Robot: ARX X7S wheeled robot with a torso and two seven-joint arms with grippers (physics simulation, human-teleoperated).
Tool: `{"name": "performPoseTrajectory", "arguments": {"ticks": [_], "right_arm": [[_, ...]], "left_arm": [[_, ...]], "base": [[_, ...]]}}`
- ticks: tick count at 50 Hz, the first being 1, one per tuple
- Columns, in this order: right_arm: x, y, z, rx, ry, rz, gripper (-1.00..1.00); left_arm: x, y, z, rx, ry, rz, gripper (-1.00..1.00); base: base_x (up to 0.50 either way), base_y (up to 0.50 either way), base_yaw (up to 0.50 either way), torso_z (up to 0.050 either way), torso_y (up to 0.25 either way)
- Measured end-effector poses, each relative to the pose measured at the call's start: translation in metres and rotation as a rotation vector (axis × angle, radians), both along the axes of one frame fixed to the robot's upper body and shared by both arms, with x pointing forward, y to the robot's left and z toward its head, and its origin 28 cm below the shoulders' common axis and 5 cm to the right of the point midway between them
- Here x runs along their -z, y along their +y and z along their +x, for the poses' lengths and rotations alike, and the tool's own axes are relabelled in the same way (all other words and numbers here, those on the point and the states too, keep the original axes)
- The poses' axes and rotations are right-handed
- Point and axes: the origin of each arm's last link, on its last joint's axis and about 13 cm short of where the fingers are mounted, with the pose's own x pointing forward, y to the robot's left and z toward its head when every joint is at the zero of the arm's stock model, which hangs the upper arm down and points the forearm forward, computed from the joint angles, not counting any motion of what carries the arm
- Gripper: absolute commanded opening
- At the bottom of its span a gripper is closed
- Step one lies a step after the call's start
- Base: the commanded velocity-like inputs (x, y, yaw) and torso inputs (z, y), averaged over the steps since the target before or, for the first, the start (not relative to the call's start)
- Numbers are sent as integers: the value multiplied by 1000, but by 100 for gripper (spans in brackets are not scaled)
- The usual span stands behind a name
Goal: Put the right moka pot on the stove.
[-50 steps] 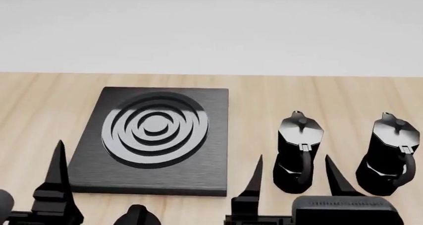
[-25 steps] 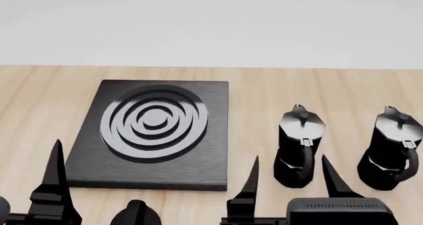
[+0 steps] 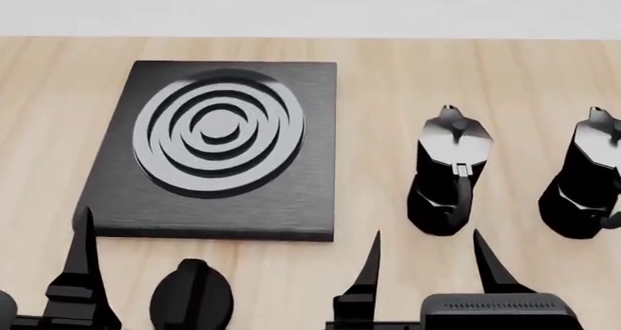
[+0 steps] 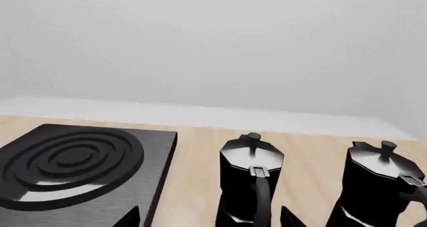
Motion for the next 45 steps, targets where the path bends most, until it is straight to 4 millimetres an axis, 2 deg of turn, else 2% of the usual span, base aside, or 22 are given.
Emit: {"name": "performPoseTrajectory", "arguments": {"ticks": [20, 32, 45], "right_arm": [[0, 0, -2, -3, -1, -6, 100], [-1, -5, -6, -9, -9, -1, 100], [-8, -21, -19, -22, -42, 25, 100]], "left_arm": [[1, 0, 0, 0, 1, -3, 100], [1, 1, -1, 1, 10, -8, 100], [2, 1, -1, 3, 16, -8, 100]], "base": [[0, 0, 0, 4, -162], [0, 0, 0, 0, 0], [0, 0, 0, 0, 0]]}}
